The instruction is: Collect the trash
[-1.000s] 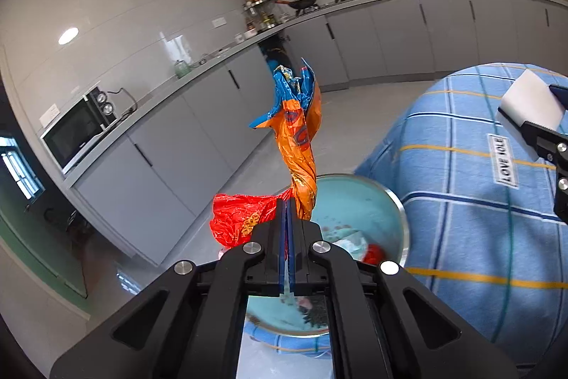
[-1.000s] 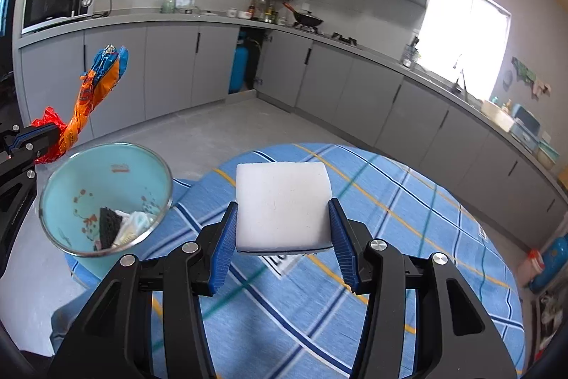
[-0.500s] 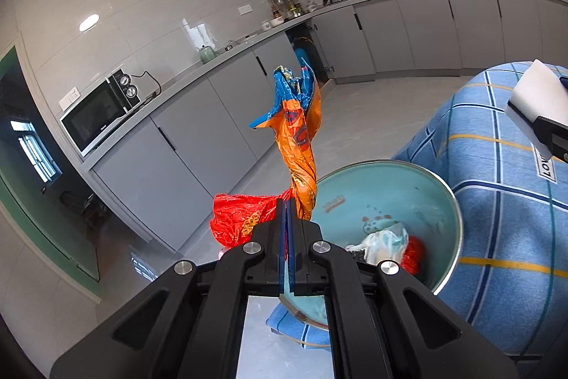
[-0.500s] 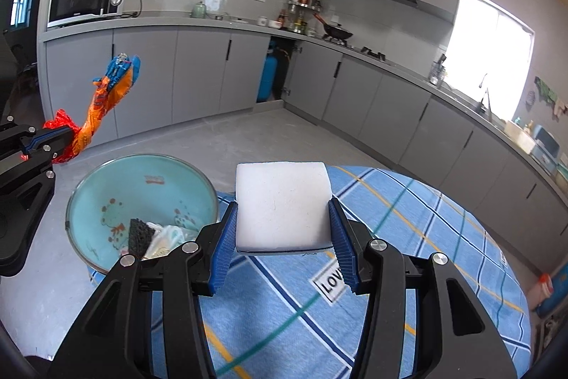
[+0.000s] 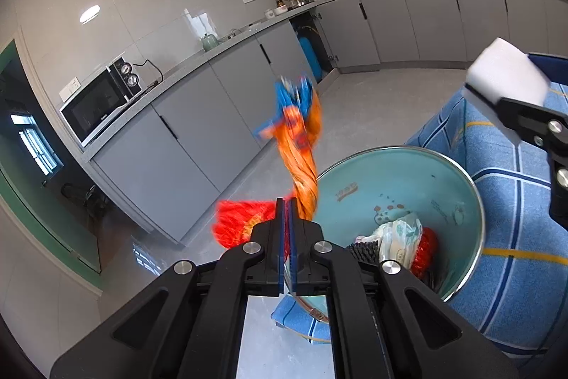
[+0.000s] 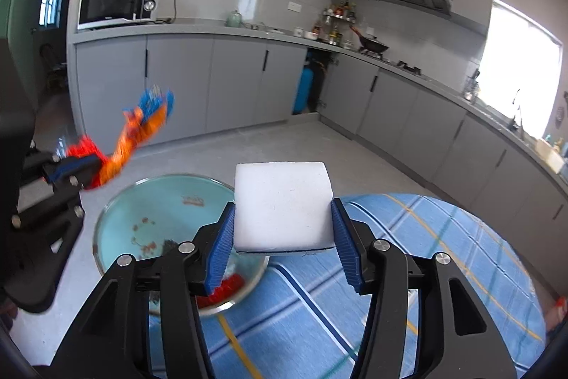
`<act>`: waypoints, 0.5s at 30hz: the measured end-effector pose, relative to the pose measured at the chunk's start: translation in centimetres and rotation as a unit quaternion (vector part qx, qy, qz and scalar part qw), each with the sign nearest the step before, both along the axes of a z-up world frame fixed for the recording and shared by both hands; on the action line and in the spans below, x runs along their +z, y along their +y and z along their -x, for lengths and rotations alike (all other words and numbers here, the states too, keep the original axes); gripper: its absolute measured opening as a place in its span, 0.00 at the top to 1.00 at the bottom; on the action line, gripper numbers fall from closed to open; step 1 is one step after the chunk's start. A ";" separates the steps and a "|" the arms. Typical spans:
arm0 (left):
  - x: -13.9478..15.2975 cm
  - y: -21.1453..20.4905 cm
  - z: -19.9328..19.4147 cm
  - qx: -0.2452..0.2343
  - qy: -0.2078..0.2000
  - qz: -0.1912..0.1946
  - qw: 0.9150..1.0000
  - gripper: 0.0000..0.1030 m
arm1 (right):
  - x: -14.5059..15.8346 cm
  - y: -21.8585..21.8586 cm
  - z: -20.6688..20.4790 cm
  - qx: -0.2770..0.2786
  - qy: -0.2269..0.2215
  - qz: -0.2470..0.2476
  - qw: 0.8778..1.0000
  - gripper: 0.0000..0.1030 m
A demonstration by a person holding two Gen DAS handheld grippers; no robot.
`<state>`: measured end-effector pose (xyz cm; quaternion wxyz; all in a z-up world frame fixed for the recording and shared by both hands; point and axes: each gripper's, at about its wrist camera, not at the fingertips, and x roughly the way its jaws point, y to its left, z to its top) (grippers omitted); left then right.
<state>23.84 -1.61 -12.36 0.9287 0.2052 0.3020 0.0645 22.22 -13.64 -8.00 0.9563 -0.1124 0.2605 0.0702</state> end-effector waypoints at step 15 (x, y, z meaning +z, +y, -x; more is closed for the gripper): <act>-0.2 1.8 0.3 0.027 -0.006 0.000 1.000 0.38 | 0.1 -2.1 0.6 -0.030 0.004 -0.050 0.998 0.25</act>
